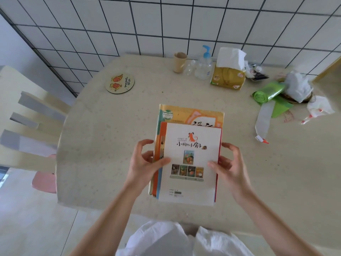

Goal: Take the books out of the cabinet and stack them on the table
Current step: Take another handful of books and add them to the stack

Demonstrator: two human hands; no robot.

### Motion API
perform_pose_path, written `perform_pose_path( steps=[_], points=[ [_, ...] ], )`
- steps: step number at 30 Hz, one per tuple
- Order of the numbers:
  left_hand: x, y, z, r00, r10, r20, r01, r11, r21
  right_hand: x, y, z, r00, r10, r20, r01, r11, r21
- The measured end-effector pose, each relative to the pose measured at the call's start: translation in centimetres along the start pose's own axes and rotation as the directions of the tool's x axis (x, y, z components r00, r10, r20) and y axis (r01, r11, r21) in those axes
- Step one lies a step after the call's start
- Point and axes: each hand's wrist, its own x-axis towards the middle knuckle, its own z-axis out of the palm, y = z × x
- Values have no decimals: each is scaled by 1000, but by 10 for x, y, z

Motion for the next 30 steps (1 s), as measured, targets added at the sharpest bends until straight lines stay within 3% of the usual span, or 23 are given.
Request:
perform_pose_path(
  steps=[4,11,16,27,30],
  points=[
    [31,16,9,997,-77,-24,78,996,49,28,-8,3,997,59,-53,-61,998,-29],
    [64,21,23,998,-69,-14,70,980,187,66,-11,10,972,197,-127,-209,974,-88],
    [71,10,32,990,-135,-40,141,961,237,83,-4,12,955,268,-130,-287,944,-161],
    [87,6,37,989,-113,-94,141,906,399,109,-5,27,943,304,-134,-330,905,-268],
    [86,1,39,991,-103,-90,132,891,434,110,-7,31,960,252,-123,-280,883,-377]
  ],
)
